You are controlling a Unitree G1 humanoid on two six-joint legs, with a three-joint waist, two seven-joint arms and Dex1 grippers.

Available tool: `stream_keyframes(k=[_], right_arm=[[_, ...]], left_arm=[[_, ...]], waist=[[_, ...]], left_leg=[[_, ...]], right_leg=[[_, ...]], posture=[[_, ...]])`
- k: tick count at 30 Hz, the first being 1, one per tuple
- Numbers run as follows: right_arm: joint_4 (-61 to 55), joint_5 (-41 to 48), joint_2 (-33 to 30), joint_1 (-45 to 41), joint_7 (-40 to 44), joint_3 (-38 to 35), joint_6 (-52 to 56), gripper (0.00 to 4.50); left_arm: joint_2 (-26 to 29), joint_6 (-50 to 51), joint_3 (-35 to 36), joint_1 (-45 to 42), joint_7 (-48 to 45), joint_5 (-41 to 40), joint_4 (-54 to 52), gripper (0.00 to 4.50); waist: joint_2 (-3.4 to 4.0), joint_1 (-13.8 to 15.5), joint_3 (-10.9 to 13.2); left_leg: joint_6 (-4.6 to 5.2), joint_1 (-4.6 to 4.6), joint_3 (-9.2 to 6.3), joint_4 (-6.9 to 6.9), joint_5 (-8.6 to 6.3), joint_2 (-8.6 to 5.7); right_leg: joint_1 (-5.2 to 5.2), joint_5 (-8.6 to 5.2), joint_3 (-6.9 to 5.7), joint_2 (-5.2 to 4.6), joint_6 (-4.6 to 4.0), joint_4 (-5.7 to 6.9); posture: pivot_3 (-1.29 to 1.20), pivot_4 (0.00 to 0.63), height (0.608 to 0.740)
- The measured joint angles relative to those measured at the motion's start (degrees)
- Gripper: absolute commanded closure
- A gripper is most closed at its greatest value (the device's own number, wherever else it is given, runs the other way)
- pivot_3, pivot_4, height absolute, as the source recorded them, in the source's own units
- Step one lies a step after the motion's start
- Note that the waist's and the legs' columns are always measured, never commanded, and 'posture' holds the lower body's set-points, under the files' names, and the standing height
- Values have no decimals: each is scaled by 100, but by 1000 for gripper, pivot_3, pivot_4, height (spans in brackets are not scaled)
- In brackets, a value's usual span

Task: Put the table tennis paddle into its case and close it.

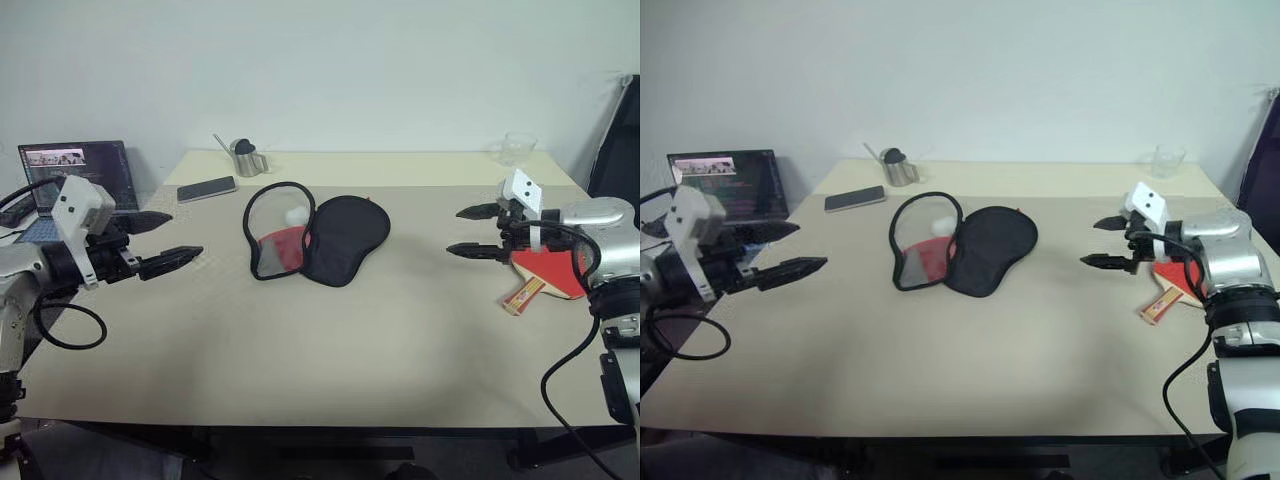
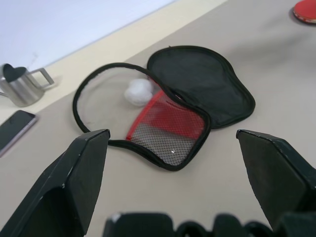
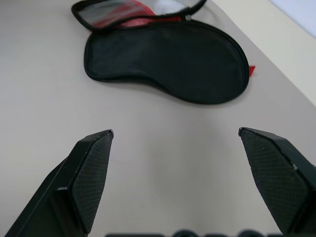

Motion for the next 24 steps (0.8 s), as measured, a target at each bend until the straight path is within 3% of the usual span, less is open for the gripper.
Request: stream_keyframes(k=[6, 10, 14, 19, 24], right_arm=[[-303, 171, 33, 109, -80, -45, 183, 22], [-463, 205, 9, 281, -173, -71, 224, 22], [-977, 284, -52, 603, -279, -186, 439, 22], [-1540, 442, -202, 898, -412, -270, 712, 22], [-2165, 629, -539, 1344, -487, -431, 1168, 22]], left_arm=[[-65, -175, -330, -432, 144, 246, 401, 0], [-388, -174, -653, -940, 181, 306, 598, 0], [-1384, -196, -1214, -1693, 719, 709, 1369, 0], [-2945, -587, -2274, -2716, 1839, 1773, 2682, 0], [-3533, -786, -2503, -3141, 2534, 2161, 3405, 0]], waist=[[-1, 12, 0], [-1, 22, 1], [-3, 82, 0], [-21, 184, 6], [-22, 106, 6]], left_leg=[[0, -1, 3, 0, 0, -1], [0, -1, 4, 2, 0, -1], [0, -1, 6, 11, 0, -4], [1, -11, 13, 18, 0, -6], [3, -11, 42, 0, -3, 2]], right_leg=[[0, 0, 2, 0, 0, 0], [1, 0, 0, 0, 1, 0], [5, 2, -3, -1, 4, 6], [3, 6, -1, -2, 10, 1], [-14, 6, 18, -3, 10, -8]], posture=[[0, 150, 740], [0, 150, 740], [0, 150, 740], [0, 150, 740], [0, 150, 740]])
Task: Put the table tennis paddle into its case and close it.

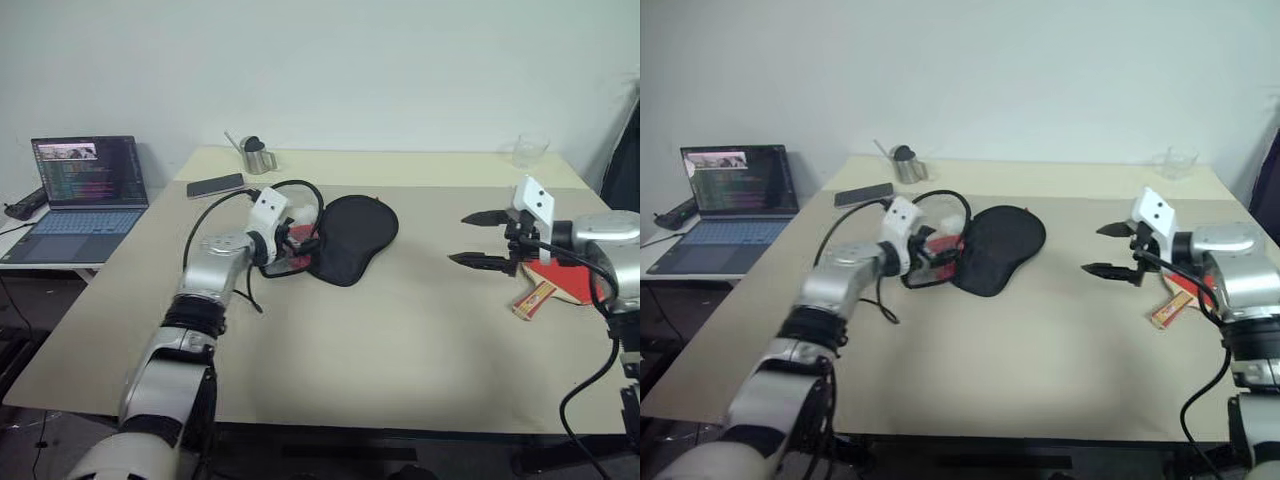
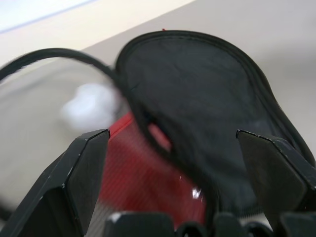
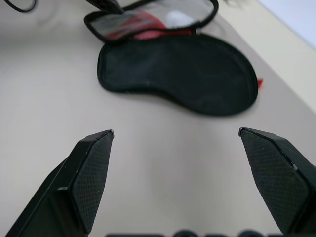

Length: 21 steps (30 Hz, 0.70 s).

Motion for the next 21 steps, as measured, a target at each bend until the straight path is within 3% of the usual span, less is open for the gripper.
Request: stream_keyframes(k=[9, 13, 21], right_arm=[[-1068, 308, -689, 943, -142, -327, 831, 22], [-1189, 425, -663, 885, -203, -358, 902, 22], [-556, 297, -336, 169, -262, 16, 530, 22]], left_arm=[[172, 661, 693, 402, 521, -86, 19, 0], [249, 1115, 961, 360, 908, -90, 308, 0], [43, 976, 1253, -253, 1119, -139, 1773, 0]], waist=[[-1, -68, 0], [-4, -58, 0], [-6, 44, 0]], left_leg=[[0, 8, -5, 10, 0, 0], [0, 10, -7, 15, 0, -2], [-1, 10, -7, 17, 0, -5]], right_leg=[[6, 0, 0, 0, 2, 14], [10, 1, 0, 0, 4, 18], [10, 3, -3, -2, 7, 16]], posture=[[0, 150, 740], [0, 150, 740], [0, 150, 740]])
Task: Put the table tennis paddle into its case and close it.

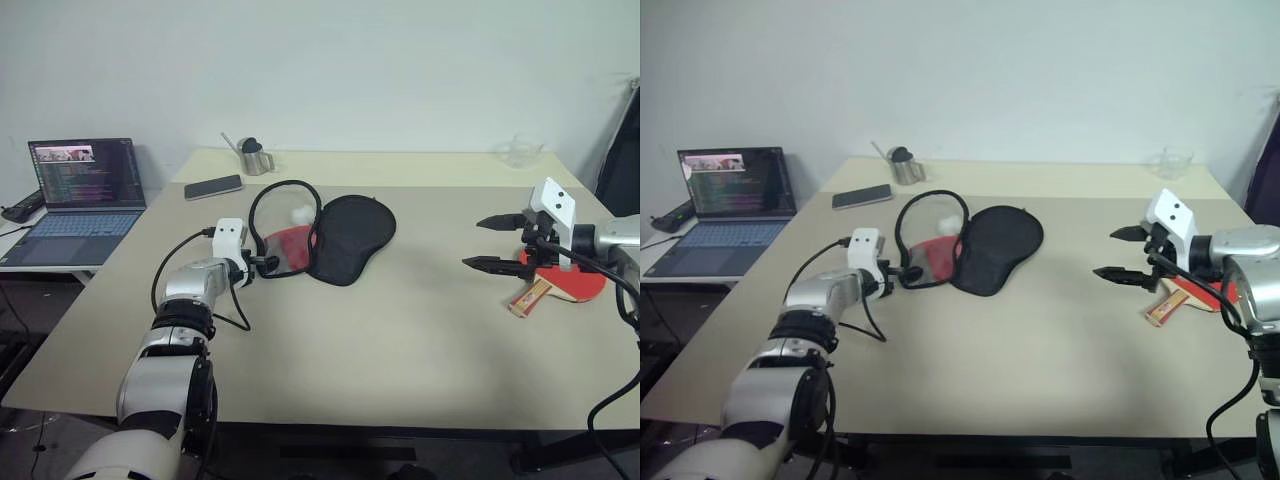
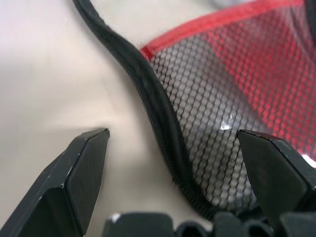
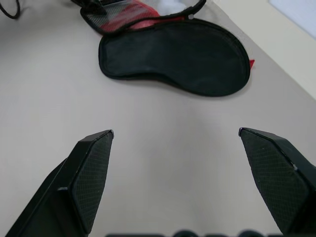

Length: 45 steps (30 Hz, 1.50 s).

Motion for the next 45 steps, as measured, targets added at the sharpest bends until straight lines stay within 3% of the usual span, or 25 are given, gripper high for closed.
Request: stream_keyframes(k=[6, 9, 21, 28, 40, 45], right_arm=[[30, -24, 7, -13, 3, 27, -19, 22], [30, -36, 6, -12, -1, 26, -23, 0], [-38, -35, 6, 15, -99, 15, -24, 0], [-196, -21, -6, 116, -144, -24, -23, 0], [-391, 36, -112, 297, -180, -90, -1, 0], [-429, 85, -112, 316, -233, -90, 17, 0]], left_arm=[[-119, -381, 78, -294, -40, 22, 632, 0], [-151, -456, 96, -399, -53, 36, 823, 560], [-336, -604, 95, -589, -193, 65, 1104, 4462], [-482, -601, 89, -591, -74, 79, 949, 4462], [-1490, 428, -210, 206, 800, 69, -2111, 4462], [-1753, 805, -367, 509, 1072, 69, -2860, 4462]], waist=[[-1, 93, -1], [-1, 108, -1], [-3, 122, 0], [-4, 120, 0], [-5, 105, 1], [-5, 104, 1]], left_leg=[[0, 0, -1, 1, 0, -2], [0, 0, 0, 2, 0, -3], [0, -3, 1, 2, 0, -2], [0, -4, 0, 2, 0, -2], [-1, -7, 3, 2, 0, 0], [-1, -5, 5, 2, 0, 0]], right_leg=[[3, 1, -1, -2, 1, 1], [3, 1, -1, -2, 1, 1], [2, 1, -2, -2, 2, -2], [2, 1, -2, -2, 2, -2], [1, 3, 4, -1, 5, -9], [2, 3, 6, -1, 5, -9]], posture=[[0, 150, 740], [0, 150, 740], [0, 150, 740], [0, 150, 740], [0, 150, 740], [0, 150, 740]])
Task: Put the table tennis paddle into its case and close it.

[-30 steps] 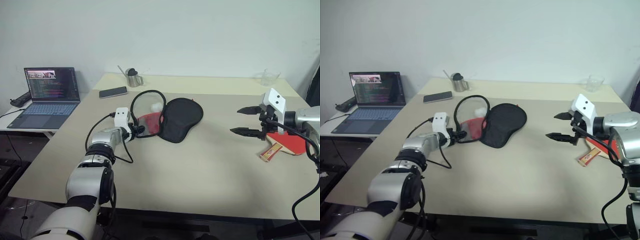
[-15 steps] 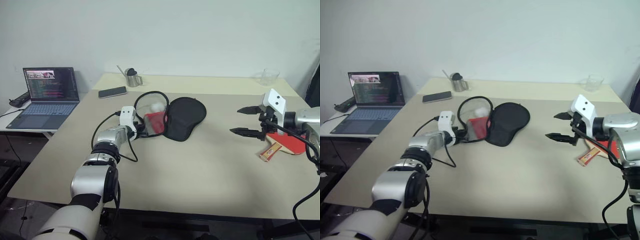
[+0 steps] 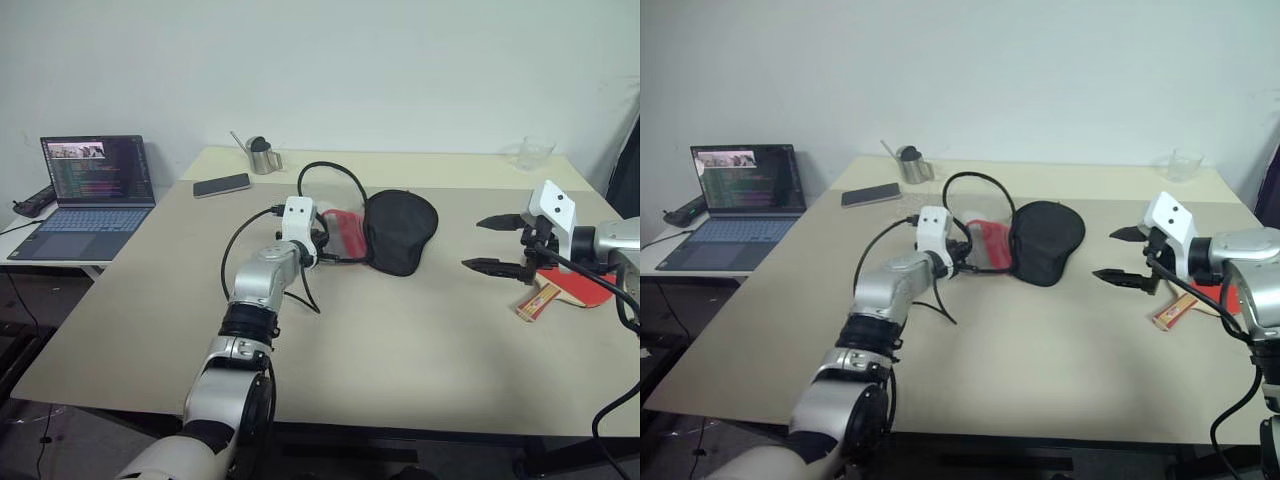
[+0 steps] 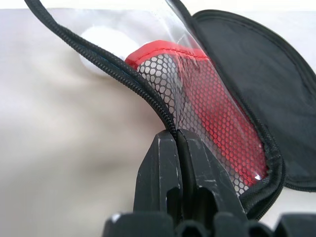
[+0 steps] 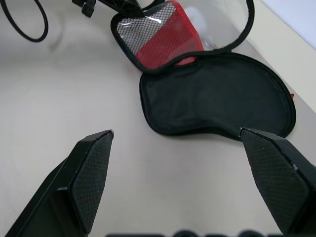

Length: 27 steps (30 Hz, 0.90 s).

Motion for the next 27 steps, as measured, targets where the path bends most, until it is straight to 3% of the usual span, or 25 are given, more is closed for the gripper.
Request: stream_keyframes(k=[12, 27], right_arm=[[-183, 106, -50, 160, -1, 0, 95, 0], [-167, 102, -14, 92, 137, 88, 94, 0]], left_arm=[[-565, 750, -251, 774, 576, 3, -1278, 4462], [-744, 1646, -277, 1161, 852, -48, -2397, 4462]], waist=[[-1, 47, 1], [-1, 57, 1]], left_leg=[[0, 0, 0, 1, 0, 0], [-1, 2, 0, 1, 0, 1]], right_leg=[[3, 0, 0, 0, 1, -3], [7, 0, -1, 1, 1, -5]], posture=[[0, 150, 740], [0, 150, 740]])
